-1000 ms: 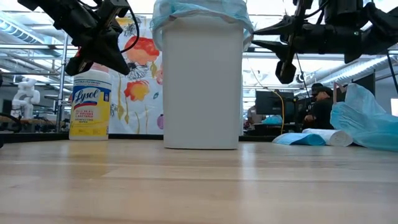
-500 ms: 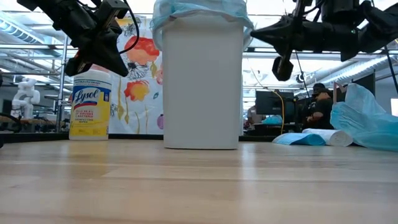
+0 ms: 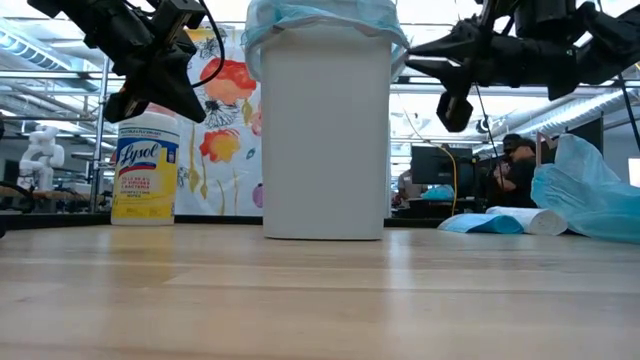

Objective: Place trash/remove bag and relplace
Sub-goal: Close the trash bag

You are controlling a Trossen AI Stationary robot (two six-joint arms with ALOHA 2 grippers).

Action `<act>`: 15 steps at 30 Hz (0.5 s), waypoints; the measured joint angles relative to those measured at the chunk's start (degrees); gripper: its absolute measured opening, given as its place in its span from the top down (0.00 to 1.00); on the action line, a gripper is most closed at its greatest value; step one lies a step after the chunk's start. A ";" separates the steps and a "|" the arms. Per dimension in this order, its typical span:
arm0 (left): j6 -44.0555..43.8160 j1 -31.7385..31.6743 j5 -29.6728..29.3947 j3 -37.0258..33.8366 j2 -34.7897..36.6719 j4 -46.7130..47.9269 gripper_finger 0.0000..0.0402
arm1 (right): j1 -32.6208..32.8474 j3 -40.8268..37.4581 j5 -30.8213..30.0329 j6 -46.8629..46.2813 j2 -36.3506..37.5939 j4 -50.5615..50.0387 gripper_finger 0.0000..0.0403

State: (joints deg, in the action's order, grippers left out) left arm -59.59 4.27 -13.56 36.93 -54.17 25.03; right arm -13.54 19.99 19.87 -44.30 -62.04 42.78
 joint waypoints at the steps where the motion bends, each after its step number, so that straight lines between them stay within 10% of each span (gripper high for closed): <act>1: 0.00 0.00 0.00 0.00 0.00 -0.02 1.00 | 0.00 0.00 -0.01 0.35 0.00 0.50 0.85; 15: 0.02 0.00 0.02 -0.02 -0.02 0.00 1.00 | -2.92 0.00 1.15 1.06 0.02 2.02 0.73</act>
State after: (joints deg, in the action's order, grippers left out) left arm -59.57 4.27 -13.54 36.91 -54.19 25.04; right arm -16.47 19.99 21.02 -43.24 -62.02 44.80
